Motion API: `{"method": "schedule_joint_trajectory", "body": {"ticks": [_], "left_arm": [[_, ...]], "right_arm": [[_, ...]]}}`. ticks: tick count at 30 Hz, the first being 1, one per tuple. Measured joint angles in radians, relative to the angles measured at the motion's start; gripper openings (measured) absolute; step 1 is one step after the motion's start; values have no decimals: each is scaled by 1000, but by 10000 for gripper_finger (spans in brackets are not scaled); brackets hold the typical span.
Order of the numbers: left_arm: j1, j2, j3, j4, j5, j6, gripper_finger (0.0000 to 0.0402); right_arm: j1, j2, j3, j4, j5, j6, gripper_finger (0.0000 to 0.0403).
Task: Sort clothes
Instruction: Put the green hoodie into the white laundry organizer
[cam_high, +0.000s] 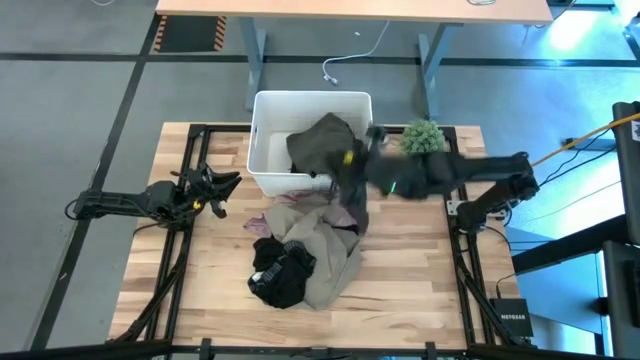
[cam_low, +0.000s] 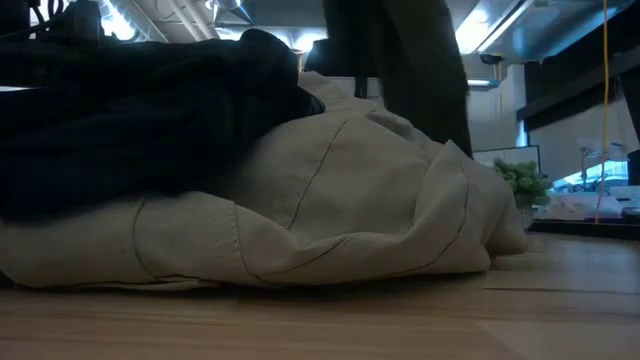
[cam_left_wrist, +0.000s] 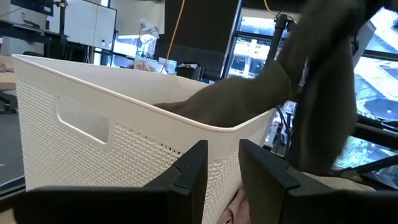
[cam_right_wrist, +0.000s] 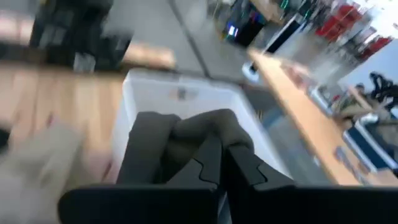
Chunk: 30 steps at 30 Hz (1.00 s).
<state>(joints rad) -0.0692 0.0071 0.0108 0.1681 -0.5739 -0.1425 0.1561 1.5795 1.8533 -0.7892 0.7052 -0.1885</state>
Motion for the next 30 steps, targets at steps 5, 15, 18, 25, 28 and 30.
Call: {"method": "schedule_joint_trajectory", "body": {"ticks": [5, 15, 18, 25, 28, 30], "left_arm": [[0, 0, 0, 0, -8, 2, 86], [0, 0, 0, 0, -11, 25, 86], [0, 0, 0, 0, -15, 29, 86], [0, 0, 0, -1, -15, 23, 86], [0, 0, 0, 0, -15, 23, 86], [0, 0, 0, -1, -15, 23, 86]], "right_arm": [[-162, 0, 105, 182, -64, -155, 11], [-410, 36, 115, 375, -245, -113, 25], [-434, 64, 115, 286, -247, 42, 49], [-445, 92, 115, 31, -223, 85, 154], [-442, 89, 156, -66, -219, 80, 198], [-426, 85, 207, -152, -256, 85, 218]]}}
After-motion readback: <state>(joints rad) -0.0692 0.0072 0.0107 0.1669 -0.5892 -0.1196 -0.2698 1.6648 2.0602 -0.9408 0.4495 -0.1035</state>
